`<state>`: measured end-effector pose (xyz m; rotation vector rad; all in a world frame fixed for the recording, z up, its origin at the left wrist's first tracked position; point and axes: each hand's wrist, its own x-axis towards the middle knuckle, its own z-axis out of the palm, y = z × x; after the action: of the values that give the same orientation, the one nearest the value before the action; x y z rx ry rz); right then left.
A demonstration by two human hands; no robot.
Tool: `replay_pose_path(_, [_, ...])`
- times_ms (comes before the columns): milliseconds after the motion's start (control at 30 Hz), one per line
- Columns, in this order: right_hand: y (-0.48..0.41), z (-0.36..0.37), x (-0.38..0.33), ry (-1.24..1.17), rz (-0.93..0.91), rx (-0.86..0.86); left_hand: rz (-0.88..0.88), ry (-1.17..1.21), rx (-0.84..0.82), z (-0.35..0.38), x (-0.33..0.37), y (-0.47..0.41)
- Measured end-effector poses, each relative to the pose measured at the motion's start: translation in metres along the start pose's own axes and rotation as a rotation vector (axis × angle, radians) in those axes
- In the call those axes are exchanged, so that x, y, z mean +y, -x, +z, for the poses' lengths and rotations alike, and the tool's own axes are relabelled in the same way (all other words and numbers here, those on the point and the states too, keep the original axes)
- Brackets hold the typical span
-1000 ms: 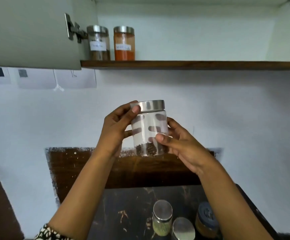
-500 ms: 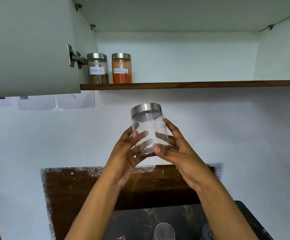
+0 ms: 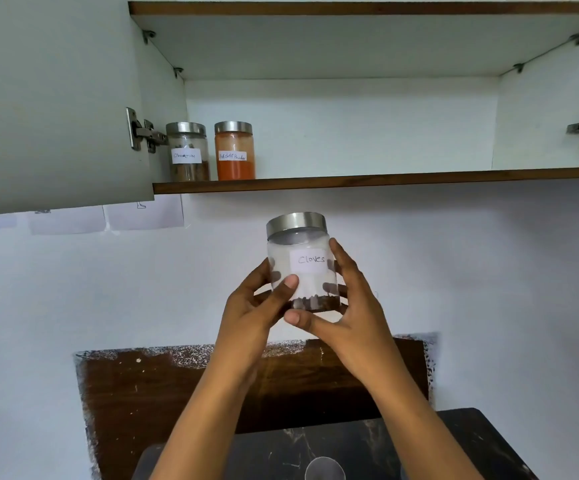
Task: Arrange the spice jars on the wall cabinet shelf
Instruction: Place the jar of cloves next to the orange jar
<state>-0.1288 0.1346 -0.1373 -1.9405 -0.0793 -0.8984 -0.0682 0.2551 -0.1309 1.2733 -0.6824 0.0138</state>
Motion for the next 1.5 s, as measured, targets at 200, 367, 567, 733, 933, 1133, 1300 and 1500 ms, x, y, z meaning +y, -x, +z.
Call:
replay_pose_path(200, [-0.011,-0.022,-0.004,-0.263,0.070,-0.032,-0.004,0.132,0.010,-0.004,0.001,-0.005])
replay_pose_path(367, [-0.016,-0.027,-0.006,-0.302,0.066,-0.002,0.087,0.013,0.044,0.006,0.007,-0.006])
replay_pose_path(567, [-0.021,-0.034,-0.005,-0.307,0.017,0.034,0.169,-0.165,0.089,0.017,0.016,-0.003])
replay_pose_path(733, [-0.030,-0.039,-0.005,-0.302,-0.020,0.031,0.231,-0.204,0.148,0.025,0.021,-0.007])
replay_pose_path(933, [-0.044,-0.044,-0.012,-0.215,-0.059,0.019,0.261,-0.237,0.179,0.029,0.029,-0.023])
replay_pose_path(1133, [-0.079,-0.049,-0.030,-0.142,-0.102,0.071,0.374,-0.307,0.202,0.032,0.046,-0.058])
replay_pose_path(1300, [-0.129,-0.051,-0.051,-0.129,-0.124,0.111,0.452,-0.330,0.204,0.033,0.068,-0.108])
replay_pose_path(1500, [-0.192,-0.045,-0.057,0.014,-0.079,0.073,0.416,-0.416,0.261,0.032,0.082,-0.165])
